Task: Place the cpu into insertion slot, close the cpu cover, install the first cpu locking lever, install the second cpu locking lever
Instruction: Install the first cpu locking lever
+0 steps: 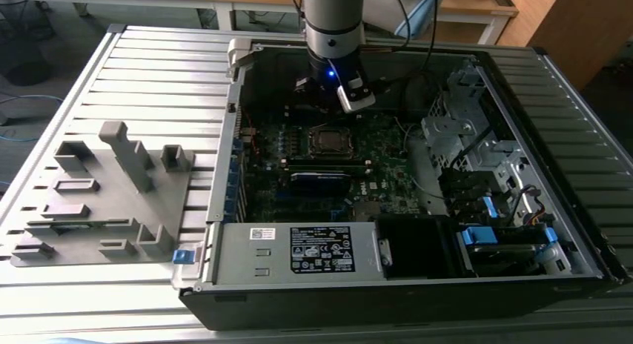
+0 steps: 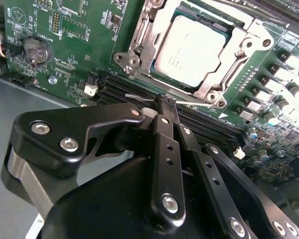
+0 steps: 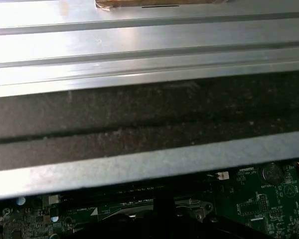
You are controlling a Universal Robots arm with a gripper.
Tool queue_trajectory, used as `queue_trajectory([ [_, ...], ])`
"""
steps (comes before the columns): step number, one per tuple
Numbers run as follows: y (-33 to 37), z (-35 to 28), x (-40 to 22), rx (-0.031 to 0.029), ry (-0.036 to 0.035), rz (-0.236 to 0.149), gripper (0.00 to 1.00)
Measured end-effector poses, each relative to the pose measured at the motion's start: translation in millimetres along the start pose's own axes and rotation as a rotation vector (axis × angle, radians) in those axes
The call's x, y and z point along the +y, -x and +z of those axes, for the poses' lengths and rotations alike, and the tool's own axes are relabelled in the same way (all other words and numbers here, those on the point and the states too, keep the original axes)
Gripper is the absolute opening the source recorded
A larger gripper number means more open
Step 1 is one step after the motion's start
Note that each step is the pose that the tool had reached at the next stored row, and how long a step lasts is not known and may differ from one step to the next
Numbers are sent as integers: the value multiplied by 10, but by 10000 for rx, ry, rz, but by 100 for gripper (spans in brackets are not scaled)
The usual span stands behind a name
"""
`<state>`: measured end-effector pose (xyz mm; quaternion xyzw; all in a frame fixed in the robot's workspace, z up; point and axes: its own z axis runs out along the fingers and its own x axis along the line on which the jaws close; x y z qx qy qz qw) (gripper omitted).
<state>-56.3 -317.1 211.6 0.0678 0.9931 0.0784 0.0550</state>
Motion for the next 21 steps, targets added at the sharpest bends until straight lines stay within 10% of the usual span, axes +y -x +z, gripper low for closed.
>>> queue_trajectory([
  [3,-12,1,0,-50,4,25,11],
  [7,-35,7,-4,-271,38,-2,11],
  [21,-36,7,-5,-285,40,-4,11],
])
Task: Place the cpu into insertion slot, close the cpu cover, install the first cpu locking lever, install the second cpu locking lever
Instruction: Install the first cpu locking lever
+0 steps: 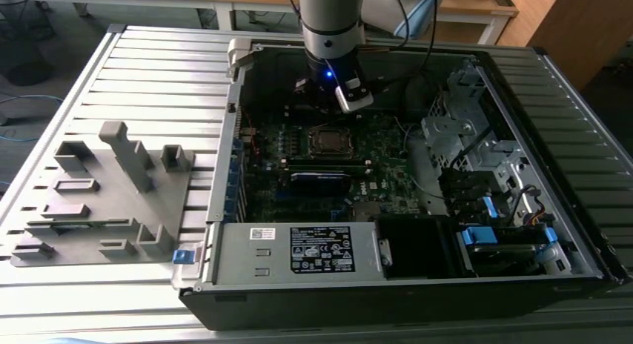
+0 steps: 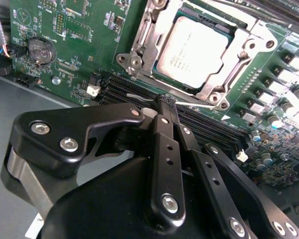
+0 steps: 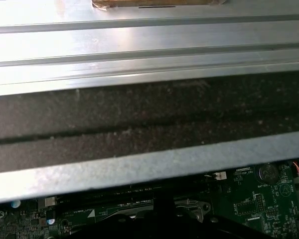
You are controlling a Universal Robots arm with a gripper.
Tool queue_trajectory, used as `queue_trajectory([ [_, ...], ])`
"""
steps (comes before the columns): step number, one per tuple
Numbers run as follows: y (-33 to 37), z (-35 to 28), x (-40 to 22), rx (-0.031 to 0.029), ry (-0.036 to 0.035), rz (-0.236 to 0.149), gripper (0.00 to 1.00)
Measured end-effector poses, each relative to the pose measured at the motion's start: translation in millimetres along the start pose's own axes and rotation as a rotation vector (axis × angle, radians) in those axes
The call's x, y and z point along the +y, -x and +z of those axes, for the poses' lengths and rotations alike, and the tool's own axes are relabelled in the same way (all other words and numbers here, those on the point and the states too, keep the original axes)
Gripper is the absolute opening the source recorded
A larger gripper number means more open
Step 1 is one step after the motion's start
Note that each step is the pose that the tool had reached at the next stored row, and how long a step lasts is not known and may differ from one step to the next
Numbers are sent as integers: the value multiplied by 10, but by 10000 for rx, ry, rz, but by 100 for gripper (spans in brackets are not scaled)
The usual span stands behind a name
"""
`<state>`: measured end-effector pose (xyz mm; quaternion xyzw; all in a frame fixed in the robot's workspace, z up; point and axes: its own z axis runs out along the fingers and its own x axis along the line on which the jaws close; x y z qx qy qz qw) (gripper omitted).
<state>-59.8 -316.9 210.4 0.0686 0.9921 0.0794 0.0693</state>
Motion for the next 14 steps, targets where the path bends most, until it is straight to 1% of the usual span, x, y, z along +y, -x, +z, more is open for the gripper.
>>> queue_trajectory([
  [2,0,0,0,-4,-2,20,11],
  [4,-1,0,-1,-24,-17,133,11],
  [10,-1,3,-1,-121,-92,711,11],
  [14,0,3,-1,-131,-99,765,11],
])
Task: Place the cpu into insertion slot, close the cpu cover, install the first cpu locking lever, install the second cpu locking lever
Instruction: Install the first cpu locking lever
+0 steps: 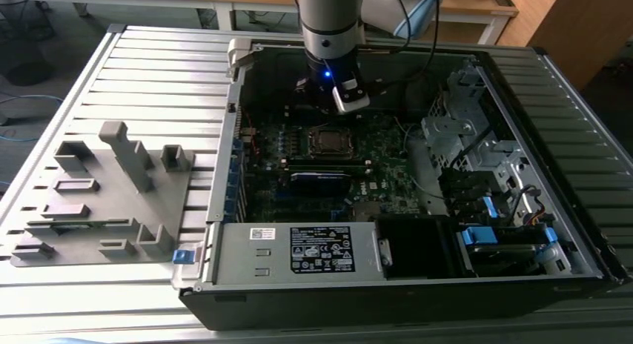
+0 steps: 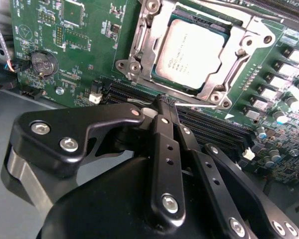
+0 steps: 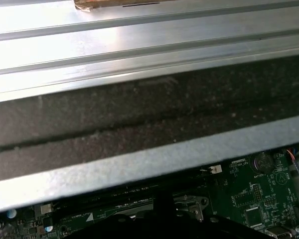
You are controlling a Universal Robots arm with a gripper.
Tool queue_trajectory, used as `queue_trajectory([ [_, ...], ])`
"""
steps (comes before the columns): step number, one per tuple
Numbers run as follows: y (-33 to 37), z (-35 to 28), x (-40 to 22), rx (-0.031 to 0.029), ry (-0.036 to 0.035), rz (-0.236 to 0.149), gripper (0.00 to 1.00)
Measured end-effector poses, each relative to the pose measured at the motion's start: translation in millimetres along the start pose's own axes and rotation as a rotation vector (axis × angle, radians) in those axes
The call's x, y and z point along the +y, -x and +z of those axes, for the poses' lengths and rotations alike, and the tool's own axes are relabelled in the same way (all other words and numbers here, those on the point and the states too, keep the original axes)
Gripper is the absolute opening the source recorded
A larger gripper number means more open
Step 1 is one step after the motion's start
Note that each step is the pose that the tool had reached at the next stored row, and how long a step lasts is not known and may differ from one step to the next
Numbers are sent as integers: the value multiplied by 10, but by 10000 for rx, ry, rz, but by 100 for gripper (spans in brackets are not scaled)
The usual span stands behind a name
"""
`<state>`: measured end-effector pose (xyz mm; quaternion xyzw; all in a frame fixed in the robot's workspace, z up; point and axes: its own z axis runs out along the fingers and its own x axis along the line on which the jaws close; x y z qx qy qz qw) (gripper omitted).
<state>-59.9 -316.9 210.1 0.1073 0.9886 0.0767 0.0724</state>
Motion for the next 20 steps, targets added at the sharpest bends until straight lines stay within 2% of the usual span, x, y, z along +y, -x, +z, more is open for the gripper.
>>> queue_trajectory([
  [11,-2,15,-2,-1,2,-1,11],
  [20,-6,29,4,-37,-7,88,11],
])
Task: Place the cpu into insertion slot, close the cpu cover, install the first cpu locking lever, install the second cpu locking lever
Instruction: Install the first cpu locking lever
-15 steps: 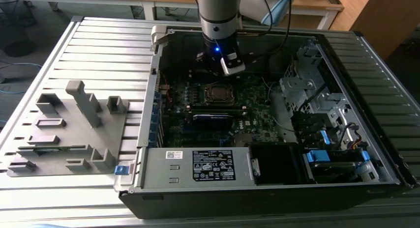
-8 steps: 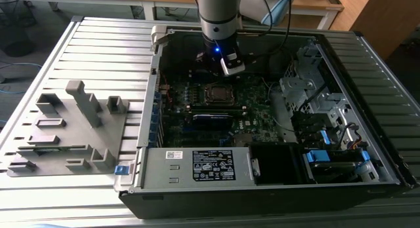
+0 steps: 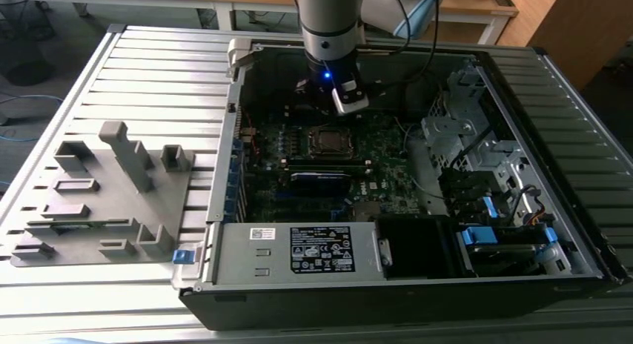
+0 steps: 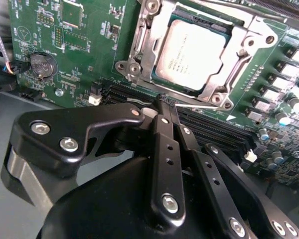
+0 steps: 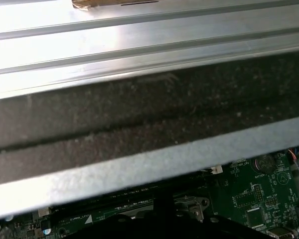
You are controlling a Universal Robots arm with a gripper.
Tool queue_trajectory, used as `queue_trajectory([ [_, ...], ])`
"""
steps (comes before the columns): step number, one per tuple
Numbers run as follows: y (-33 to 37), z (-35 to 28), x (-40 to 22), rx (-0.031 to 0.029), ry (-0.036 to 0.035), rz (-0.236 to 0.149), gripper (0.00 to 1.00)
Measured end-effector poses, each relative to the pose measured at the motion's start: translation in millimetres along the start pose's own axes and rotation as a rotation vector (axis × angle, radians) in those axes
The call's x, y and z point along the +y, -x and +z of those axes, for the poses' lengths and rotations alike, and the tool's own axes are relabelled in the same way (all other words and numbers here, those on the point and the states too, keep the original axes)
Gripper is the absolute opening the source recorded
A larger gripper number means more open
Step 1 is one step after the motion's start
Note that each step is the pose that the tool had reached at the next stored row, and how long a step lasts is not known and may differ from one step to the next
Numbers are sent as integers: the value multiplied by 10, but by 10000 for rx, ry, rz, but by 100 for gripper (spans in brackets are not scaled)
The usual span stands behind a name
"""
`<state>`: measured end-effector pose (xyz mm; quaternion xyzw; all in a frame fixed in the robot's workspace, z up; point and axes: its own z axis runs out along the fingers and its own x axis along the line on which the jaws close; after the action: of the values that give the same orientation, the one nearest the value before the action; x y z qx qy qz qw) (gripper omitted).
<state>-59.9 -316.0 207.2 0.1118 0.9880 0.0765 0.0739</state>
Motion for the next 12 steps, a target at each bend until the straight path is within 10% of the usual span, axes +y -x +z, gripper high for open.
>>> queue_trajectory([
  [12,-15,16,58,-53,-41,312,11],
])
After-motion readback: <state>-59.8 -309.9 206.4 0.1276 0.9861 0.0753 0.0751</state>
